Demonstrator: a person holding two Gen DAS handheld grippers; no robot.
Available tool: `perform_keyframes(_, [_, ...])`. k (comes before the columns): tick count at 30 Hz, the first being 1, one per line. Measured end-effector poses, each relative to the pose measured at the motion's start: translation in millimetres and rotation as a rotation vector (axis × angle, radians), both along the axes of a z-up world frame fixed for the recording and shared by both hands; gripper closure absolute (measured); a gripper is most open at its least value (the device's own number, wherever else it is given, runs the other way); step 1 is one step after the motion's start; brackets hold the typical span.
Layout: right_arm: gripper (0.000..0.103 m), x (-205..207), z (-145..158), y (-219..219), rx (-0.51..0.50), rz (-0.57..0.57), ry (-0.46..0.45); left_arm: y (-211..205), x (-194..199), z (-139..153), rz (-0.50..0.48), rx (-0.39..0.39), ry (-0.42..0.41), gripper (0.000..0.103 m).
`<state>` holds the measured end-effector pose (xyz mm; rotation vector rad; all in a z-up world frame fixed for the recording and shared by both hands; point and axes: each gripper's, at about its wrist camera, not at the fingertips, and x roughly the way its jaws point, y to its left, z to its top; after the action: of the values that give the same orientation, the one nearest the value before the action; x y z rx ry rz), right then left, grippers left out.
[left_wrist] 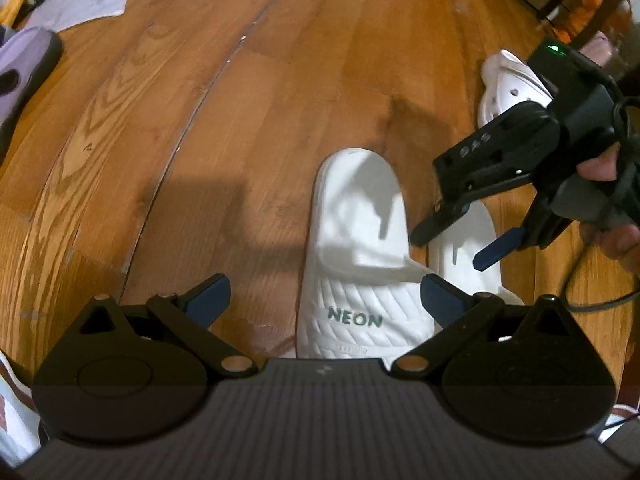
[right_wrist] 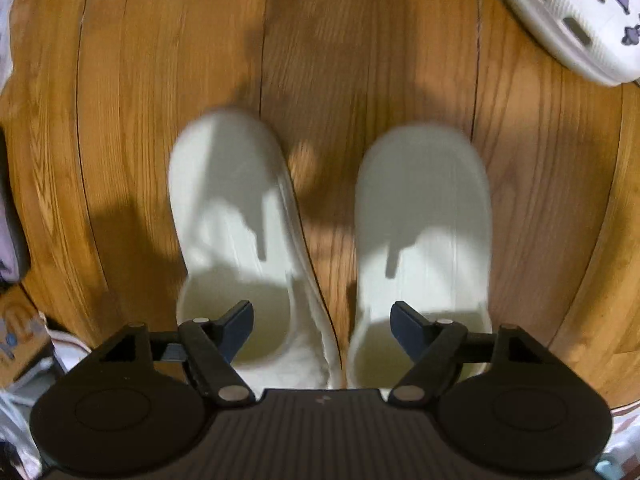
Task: Organize scattered shoes
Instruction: 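Grasp both white NEON slides at their heels with the right tool, then set the NEON slides down beside the charm clogs with the right tool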
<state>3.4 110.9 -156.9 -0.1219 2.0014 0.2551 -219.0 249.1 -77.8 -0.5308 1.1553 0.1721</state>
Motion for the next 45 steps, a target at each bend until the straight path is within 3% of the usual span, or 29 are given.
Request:
perform_keyframes(6, [0.023,-13,-24,-11,-0.037,0.021,0.103,-11,3,-6,-0.032,0.066,0.036,0.000])
perform_keyframes(9, [0.017,-18,-26,-17,-0.078,0.087,0.119,-9,3,-3,-0.030,0.036,0.010,0.000])
perform_keyframes(14, [0.017,-17,-34,-34,-0.067,0.063,0.205,-5,3,-3,-0.012,0.012,0.000,0.000])
perform_keyframes(22, [0.016,-29,-37,-24,-0.056,0.163,0.179,9,5,-14,0.029,-0.017,0.007,0.000])
perform_keyframes(24, [0.024,-33,-32,-21,-0.062,0.209,0.155,15,5,-17,0.047,-0.034,0.008,0.000])
perform_keyframes(27, [0.048,-36,-21,-20,-0.045,0.254,0.122,24,2,-22,0.085,-0.065,0.007,0.000])
perform_keyframes(29, [0.077,-38,-13,-19,-0.001,0.254,0.114,29,0,-26,0.115,-0.082,0.013,0.000])
perform_keyframes(33, [0.080,-47,-1,-13,-0.005,0.342,0.086,35,-3,-31,0.148,-0.095,0.022,0.000])
perform_keyframes(37, [0.081,-47,10,-17,0.021,0.338,0.045,35,-3,-28,0.146,-0.117,-0.011,0.000])
perform_keyframes(41, [0.083,-34,40,-18,0.108,0.324,-0.059,34,-2,-21,0.141,-0.140,-0.055,0.000])
perform_keyframes(45, [0.084,2,69,-16,0.168,0.273,-0.161,31,1,-24,0.137,-0.117,-0.045,0.000])
